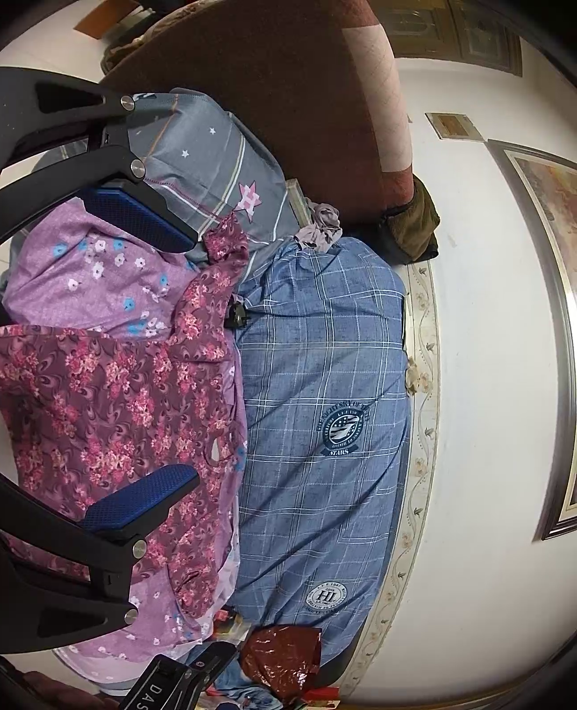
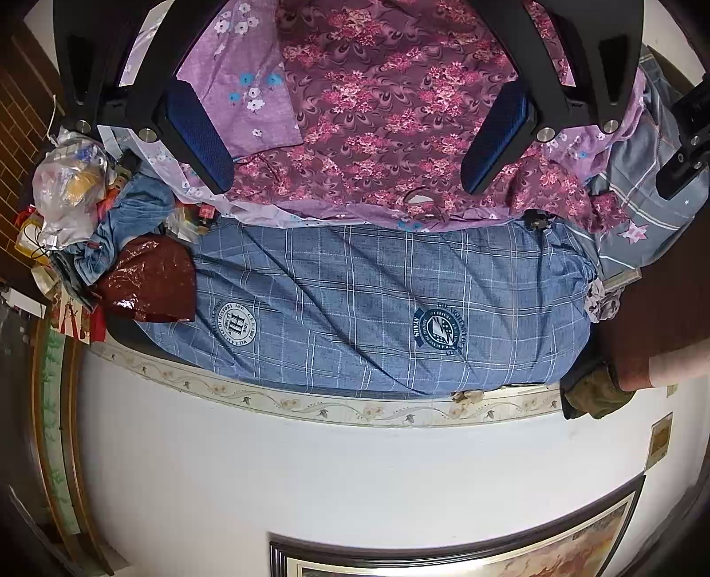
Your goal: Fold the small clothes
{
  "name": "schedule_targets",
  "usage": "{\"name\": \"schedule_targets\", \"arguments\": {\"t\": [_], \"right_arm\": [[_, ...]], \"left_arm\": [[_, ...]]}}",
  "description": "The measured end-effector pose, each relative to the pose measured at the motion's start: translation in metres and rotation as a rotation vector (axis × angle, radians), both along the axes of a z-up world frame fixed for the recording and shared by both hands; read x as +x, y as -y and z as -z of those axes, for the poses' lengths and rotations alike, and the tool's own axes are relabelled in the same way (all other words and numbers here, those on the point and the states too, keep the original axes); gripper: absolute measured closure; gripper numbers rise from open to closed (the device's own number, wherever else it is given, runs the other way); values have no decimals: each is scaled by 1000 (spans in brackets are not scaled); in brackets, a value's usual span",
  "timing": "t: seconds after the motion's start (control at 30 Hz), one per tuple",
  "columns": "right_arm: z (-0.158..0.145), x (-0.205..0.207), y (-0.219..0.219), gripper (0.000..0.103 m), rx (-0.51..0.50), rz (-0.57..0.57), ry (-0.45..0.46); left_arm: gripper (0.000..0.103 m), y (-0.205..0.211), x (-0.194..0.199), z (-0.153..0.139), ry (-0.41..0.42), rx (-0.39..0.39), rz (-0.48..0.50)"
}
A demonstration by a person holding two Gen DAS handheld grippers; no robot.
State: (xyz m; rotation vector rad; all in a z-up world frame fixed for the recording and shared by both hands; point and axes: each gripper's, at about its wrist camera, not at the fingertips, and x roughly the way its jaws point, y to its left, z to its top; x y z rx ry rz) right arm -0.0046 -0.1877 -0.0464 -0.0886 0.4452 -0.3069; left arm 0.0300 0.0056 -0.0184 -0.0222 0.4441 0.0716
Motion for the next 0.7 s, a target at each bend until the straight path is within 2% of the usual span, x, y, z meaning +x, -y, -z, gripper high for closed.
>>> {"name": "schedule_targets", "arguments": {"t": [0.7], "right_arm": [[-3, 1, 2, 0, -9, -2, 5]], "left_arm": [[6, 4, 0, -6, 2, 11, -2]]}}
